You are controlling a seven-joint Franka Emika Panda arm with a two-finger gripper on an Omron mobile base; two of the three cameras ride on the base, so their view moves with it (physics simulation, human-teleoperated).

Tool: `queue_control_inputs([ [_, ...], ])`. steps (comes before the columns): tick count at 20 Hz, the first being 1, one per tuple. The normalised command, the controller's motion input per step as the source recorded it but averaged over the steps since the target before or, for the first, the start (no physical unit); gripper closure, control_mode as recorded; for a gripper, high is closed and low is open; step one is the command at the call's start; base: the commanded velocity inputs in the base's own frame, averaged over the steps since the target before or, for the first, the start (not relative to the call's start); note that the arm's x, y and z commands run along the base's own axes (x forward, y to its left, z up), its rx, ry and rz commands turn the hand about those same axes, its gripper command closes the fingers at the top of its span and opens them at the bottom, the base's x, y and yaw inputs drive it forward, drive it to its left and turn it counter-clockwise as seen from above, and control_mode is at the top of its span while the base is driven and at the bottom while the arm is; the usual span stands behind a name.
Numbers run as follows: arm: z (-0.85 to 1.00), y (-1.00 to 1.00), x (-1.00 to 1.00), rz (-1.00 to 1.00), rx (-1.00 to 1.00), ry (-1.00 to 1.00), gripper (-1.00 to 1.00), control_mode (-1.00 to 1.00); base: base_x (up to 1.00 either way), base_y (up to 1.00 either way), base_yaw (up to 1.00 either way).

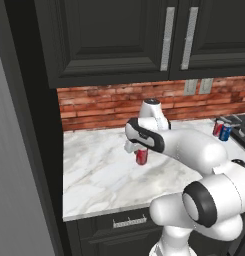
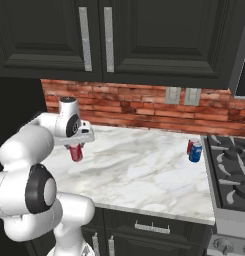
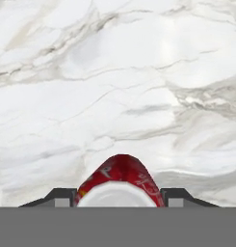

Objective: Four empty soda cans are scattered around the kitchen. Gather all the cans and cluster them next to the stove for recycling.

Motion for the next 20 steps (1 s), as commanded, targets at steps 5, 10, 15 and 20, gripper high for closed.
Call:
queue_control_inputs([
  [5, 0.01, -0.22, -0.17, -0.11, 0.00, 0.05, 1.00, -1.00, 0.00, 0.00, 0.00],
  [10, 0.00, -0.25, -0.25, -0.08, 0.00, 0.06, 1.00, -1.00, 0.00, 0.00, 0.00],
  [15, 0.00, -0.20, -0.27, -0.08, 0.00, 0.05, 1.00, -1.00, 0.00, 0.00, 0.00],
  [20, 0.00, -0.04, -0.29, -0.07, 0.00, 0.00, 1.00, -1.00, 0.00, 0.00, 0.00],
])
